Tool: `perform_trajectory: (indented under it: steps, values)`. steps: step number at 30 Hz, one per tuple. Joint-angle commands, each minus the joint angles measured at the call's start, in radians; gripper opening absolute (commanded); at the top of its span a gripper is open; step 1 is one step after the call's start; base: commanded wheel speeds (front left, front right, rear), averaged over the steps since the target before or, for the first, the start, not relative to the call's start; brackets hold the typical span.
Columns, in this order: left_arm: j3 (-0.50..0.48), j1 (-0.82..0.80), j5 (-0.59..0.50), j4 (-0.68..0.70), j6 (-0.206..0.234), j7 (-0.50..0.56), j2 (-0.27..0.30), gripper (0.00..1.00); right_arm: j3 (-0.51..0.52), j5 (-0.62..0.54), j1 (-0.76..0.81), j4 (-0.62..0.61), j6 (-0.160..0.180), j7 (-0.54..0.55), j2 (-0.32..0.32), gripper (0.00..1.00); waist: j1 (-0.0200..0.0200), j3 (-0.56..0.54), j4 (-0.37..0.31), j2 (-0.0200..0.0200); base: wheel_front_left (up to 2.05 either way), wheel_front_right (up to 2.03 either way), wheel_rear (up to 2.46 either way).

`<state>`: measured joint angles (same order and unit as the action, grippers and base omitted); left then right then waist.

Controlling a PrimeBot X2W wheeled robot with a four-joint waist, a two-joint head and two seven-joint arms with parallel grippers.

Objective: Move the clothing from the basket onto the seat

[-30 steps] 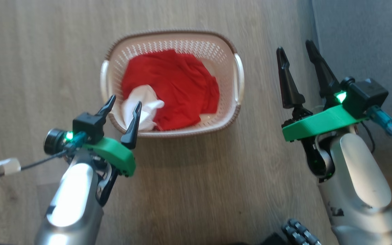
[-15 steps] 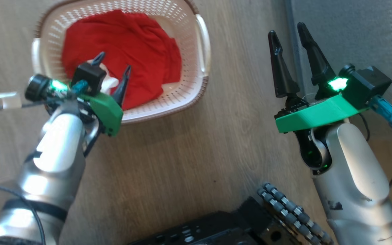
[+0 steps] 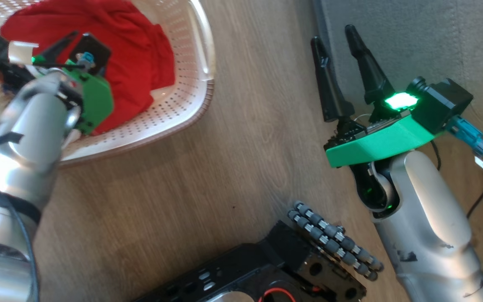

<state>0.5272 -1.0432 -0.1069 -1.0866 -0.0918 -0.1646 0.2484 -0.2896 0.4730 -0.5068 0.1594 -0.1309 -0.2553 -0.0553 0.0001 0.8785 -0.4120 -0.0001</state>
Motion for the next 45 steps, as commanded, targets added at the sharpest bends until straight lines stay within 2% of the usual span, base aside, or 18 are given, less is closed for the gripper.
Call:
perform_trajectory:
  steps: [1,5,14,18,25,32,33,35,40,45]
  values:
    - [0.002,-0.012,-0.023,0.001,0.009,0.009,0.037,1.00,-0.022,0.015,0.025,-0.034,0.000,-0.006,0.005,1.00,-0.0001,0.026,-0.029,0.0001,0.00,0.00,0.00]
    - [0.061,-0.050,-0.081,-0.047,0.007,0.049,0.070,1.00,-0.036,0.042,0.034,-0.047,0.000,-0.006,0.005,1.00,-0.0001,0.046,-0.052,0.0001,0.00,0.00,0.00]
    - [0.184,-0.112,-0.191,-0.118,0.011,0.103,0.102,1.00,-0.023,0.049,0.069,-0.077,0.000,-0.006,0.005,1.00,-0.0001,0.071,-0.048,0.0001,0.00,0.00,0.00]
    - [0.195,-0.138,-0.198,-0.143,0.026,0.141,0.113,1.00,-0.018,0.054,0.077,-0.084,0.000,-0.006,0.005,1.00,-0.0001,0.083,-0.042,0.0001,0.00,0.00,0.00]
    - [0.183,-0.136,-0.165,-0.178,0.018,0.237,0.123,1.00,-0.032,0.061,0.068,-0.080,0.000,-0.006,0.005,1.00,-0.0001,0.089,-0.033,0.0001,0.00,0.00,0.00]
    - [0.188,-0.139,-0.145,-0.187,0.008,0.284,0.109,1.00,-0.036,0.055,0.048,-0.082,0.000,-0.006,0.005,1.00,-0.0001,0.095,-0.026,0.0001,0.00,0.00,0.00]
    - [0.190,-0.138,-0.143,-0.188,0.007,0.289,0.107,0.92,-0.037,0.054,0.047,-0.082,0.000,-0.006,0.005,1.00,-0.0001,0.095,-0.026,0.0001,0.00,0.00,0.00]
    - [0.192,-0.135,-0.137,-0.189,0.005,0.295,0.101,0.00,-0.037,0.053,0.045,-0.080,0.000,-0.006,0.005,1.00,-0.0001,0.095,-0.026,0.0001,0.00,0.00,0.00]
    - [0.198,-0.123,-0.122,-0.190,0.005,0.277,0.081,0.00,-0.040,0.055,0.035,-0.070,0.000,-0.006,0.005,1.00,-0.0001,0.088,-0.030,0.0001,0.00,0.00,0.00]
    - [0.179,-0.087,-0.080,-0.174,0.019,0.189,0.065,0.00,-0.037,0.052,0.011,-0.051,0.000,-0.006,0.005,1.00,-0.0001,0.051,-0.033,0.0001,0.00,0.00,0.00]
